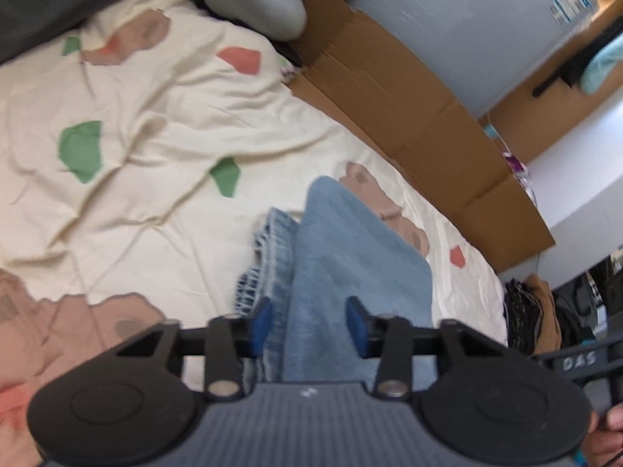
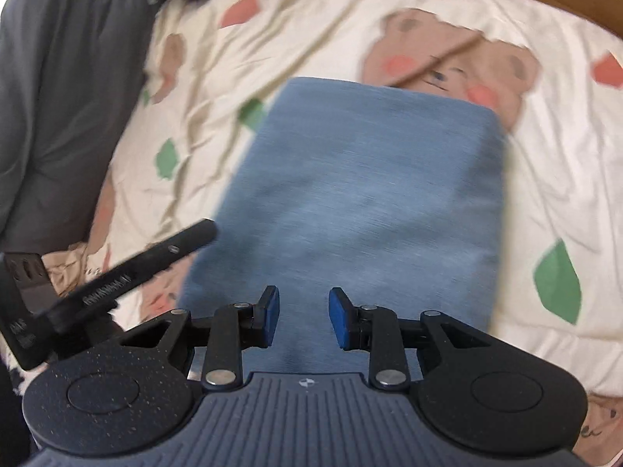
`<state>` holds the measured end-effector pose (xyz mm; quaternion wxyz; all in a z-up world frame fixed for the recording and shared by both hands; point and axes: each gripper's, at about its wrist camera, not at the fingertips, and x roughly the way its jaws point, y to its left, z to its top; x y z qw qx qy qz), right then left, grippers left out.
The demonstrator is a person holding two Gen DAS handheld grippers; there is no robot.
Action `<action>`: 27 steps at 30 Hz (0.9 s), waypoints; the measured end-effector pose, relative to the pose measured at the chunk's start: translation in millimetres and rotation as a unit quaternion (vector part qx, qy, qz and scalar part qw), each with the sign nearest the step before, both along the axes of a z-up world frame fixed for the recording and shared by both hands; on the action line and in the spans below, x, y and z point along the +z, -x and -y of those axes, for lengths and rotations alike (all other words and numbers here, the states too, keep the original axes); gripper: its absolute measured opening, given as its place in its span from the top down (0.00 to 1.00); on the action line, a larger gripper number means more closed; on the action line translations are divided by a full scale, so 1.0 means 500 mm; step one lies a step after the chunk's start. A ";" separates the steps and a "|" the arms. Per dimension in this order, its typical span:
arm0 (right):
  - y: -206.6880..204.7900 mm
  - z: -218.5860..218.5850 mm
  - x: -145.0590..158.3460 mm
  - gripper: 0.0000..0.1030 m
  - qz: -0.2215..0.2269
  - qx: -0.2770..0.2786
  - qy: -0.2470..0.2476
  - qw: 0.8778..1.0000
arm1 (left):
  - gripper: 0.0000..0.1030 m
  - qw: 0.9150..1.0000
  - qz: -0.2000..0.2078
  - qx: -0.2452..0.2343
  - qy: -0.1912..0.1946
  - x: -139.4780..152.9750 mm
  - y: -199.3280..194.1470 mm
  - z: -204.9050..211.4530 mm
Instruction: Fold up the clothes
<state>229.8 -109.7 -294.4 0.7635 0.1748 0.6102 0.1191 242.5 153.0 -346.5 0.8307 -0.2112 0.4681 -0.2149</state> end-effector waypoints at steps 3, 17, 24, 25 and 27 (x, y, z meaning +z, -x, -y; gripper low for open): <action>0.023 0.040 -0.018 0.66 0.014 -0.019 0.007 1.000 | 0.66 1.000 -0.012 -0.008 0.003 -0.015 -0.009 0.008; 0.089 0.158 -0.068 0.66 0.034 -0.087 -0.004 0.996 | 0.93 0.998 -0.040 0.011 0.037 0.014 0.028 -0.004; 0.085 0.164 -0.081 0.66 0.036 -0.085 -0.017 0.996 | 0.93 0.997 -0.058 0.036 0.021 -0.017 0.048 -0.033; 0.086 0.163 -0.084 0.66 0.036 -0.085 -0.020 0.996 | 0.93 0.997 -0.059 0.038 0.015 -0.026 0.046 -0.035; 0.089 0.159 -0.089 0.66 0.038 -0.082 -0.017 0.996 | 0.93 0.997 -0.060 0.038 0.009 -0.037 0.038 -0.035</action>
